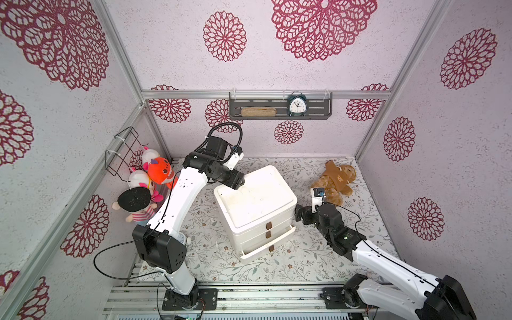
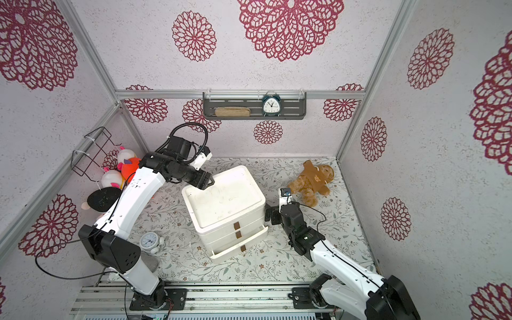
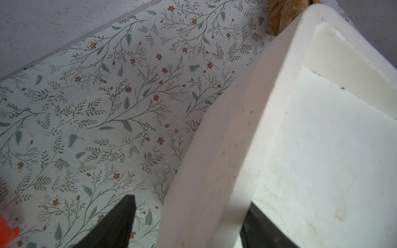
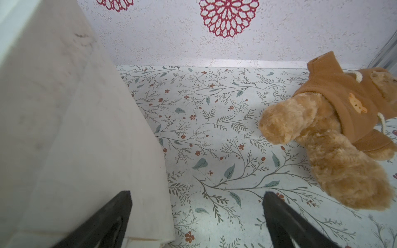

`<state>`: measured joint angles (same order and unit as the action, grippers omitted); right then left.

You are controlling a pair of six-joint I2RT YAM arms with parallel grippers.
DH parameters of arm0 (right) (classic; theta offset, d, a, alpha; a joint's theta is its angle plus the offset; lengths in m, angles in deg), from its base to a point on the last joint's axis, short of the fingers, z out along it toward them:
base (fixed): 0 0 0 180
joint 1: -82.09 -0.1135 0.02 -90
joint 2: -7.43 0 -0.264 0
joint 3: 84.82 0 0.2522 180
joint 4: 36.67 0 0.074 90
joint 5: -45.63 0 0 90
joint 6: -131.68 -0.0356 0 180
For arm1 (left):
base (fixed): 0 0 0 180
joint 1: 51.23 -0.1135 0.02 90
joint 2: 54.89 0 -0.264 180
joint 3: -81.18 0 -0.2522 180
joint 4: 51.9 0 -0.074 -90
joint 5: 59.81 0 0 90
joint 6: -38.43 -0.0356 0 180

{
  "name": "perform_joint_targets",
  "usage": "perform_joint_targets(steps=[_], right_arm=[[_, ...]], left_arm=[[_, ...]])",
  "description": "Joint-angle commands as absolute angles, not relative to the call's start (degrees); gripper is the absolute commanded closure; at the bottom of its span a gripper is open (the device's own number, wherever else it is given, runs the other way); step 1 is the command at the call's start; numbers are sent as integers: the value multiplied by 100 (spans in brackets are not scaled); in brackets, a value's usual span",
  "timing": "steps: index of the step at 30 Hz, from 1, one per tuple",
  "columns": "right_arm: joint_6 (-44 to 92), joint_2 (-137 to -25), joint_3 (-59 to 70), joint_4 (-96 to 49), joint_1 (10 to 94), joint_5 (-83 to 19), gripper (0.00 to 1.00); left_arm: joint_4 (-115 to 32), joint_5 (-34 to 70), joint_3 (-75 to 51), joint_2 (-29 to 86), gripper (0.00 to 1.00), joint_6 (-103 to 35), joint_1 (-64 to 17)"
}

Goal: Take the microphone out of the drawer
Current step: Adjust the storage box at the center of the board.

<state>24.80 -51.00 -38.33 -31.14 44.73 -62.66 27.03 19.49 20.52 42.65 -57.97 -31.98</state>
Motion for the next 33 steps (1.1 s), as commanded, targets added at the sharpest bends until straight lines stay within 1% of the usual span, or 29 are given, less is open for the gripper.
perform_joint_targets(steps=[1,2,6,10,13,17,21,25,29,33], right_arm=[[2270,-5119,-3609,-3356,4351,-6146,1],[2262,-5128,-3608,-3362,4351,-6153,1],[2244,-5136,-3577,-3338,4351,-6207,1],[1964,-5126,-3433,-3059,4420,-6338,1],[1686,-5134,-3103,-2630,4692,-6045,1],[1651,-5169,-2652,-2012,4930,-5802,1],[1382,-5230,-2361,-1544,5317,-5337,1],[1225,-5167,-2342,-1549,5549,-4875,1],[1302,-5239,-2307,-1616,5629,-4433,1],[1246,-5399,-2323,-2026,5641,-3767,1]], left_arm=[[2778,2105,2230,4352,32,-5951,-3180],[2779,2082,2226,4355,33,-5957,-3180],[2821,2089,2294,4403,41,-5970,-3133],[2828,2407,2314,4438,47,-5975,-3108],[2800,2907,2315,4486,52,-5961,-3110],[2739,3558,2310,4531,65,-5932,-3110],[2660,4067,2260,4557,73,-5909,-3110],[2603,4387,2191,4553,80,-5908,-3106],[2553,4619,2106,4537,93,-6014,-3107],[2428,4732,1928,4433,97,-6233,-3116]])
